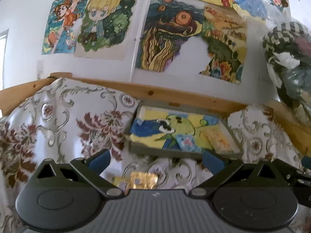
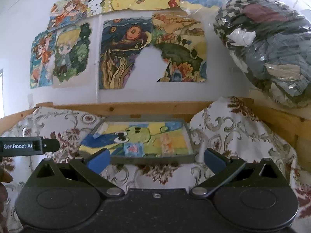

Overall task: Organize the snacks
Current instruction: 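Lift both tools out of the tray and back over the snack pile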

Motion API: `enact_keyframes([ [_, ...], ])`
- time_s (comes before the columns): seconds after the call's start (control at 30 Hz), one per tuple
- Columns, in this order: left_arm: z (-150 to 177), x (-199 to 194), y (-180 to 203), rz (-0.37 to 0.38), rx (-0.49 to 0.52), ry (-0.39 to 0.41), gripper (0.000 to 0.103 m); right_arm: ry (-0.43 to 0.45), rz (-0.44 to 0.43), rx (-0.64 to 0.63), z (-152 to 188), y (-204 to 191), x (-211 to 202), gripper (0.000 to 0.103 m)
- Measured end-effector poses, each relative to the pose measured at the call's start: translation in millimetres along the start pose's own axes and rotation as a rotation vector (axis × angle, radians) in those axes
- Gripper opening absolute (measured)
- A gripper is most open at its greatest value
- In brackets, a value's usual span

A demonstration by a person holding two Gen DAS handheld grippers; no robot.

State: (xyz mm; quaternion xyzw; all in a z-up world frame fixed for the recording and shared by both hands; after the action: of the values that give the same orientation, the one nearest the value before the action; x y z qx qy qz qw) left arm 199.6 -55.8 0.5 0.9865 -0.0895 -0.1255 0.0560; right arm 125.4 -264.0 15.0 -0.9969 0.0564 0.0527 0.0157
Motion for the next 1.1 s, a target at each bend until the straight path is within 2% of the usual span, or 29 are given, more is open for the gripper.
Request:
enact_keyframes([
  [0.33,31.6,-34.9,-31.6,-0.034,-0.003,-0.068,0.103,-0.103,0.024,-0.039,26.5,-15.3,-27.5,0.102],
  [0.57,54.6,-51.2,-43.6,-0.076,0.008,-0.146,0.103,-0.199,-0.001,-0.127,50.6,-36.9,-41.1,0.102],
  [0.77,62.0,-65.8,-57.5,-0.134,-0.032,-0.171,0.103,-0.268,-0.022,-0.11,65.5,-43.9,-48.0,0.102],
  [0.9,69.1,-72.9,-58.0,-0.16,0.007,-0.205,0.103,-0.311,-0.022,-0.095,73.1,-43.9,-48.2,0.102],
  [1.1,77.5,-76.5,-46.8,-0.143,0.071,-0.237,0.103,-0.345,-0.023,-0.11,80.0,-46.7,-48.6,0.102],
])
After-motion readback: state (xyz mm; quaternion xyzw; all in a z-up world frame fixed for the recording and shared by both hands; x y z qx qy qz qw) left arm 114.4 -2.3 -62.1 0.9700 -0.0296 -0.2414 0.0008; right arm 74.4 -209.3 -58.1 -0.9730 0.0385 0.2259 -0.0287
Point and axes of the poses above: each gripper's, at about its wrist camera, not at the fingertips, and x roughly the way its jaws point, y to its right, z to its underside, the point moved 10 cm from there along x, roughly the way its jaws point, and after that the axes turned 8 degrees about y, right-handed, at the moved point
